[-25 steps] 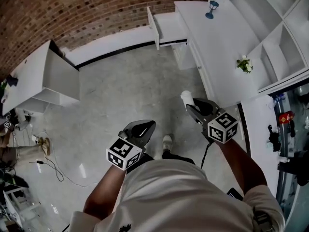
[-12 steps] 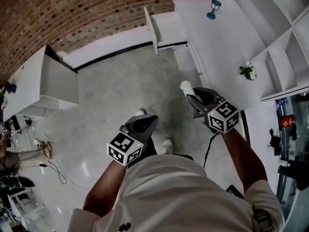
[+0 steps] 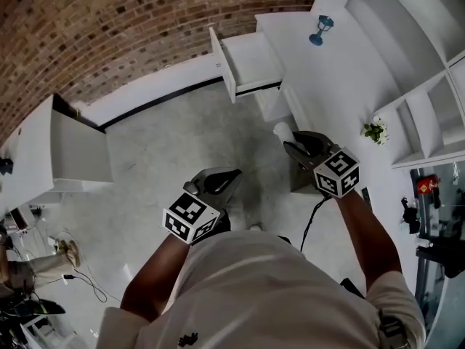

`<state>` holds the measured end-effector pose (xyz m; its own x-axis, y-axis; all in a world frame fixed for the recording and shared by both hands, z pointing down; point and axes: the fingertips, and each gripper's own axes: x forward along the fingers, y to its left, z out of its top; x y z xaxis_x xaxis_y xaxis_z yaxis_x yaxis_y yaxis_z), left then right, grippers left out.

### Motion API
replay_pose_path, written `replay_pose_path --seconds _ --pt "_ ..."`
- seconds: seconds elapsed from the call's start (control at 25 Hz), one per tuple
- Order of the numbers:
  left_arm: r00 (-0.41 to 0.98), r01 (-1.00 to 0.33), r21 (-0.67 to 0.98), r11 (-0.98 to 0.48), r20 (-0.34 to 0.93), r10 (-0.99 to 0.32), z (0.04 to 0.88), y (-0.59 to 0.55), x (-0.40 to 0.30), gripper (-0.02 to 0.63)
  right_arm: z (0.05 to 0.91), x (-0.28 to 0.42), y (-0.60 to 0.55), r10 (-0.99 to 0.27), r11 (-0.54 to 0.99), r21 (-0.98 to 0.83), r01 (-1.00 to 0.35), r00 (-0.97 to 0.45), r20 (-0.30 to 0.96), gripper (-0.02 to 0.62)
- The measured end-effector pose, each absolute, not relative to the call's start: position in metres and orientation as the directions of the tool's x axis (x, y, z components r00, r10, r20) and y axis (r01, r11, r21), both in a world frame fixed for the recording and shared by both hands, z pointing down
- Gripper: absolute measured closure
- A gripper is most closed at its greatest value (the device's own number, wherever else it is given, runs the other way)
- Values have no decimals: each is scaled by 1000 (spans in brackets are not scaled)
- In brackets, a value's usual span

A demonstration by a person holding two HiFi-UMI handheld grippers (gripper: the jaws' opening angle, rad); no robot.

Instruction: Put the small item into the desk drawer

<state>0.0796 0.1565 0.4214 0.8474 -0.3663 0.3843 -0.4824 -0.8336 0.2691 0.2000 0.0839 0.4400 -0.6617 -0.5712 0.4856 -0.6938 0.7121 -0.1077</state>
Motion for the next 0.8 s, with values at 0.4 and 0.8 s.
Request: replay_pose_path --seconds 0.4,0.8 --pt "875 -448 309 -839 345 -340 405 61 4 601 449 148 -23 -596 701 6 -713 -581 554 465" --pt "864 -484 306 -820 318 -391 396 4 -42 601 455 122 -107 -588 736 124 -666 -537 605 465"
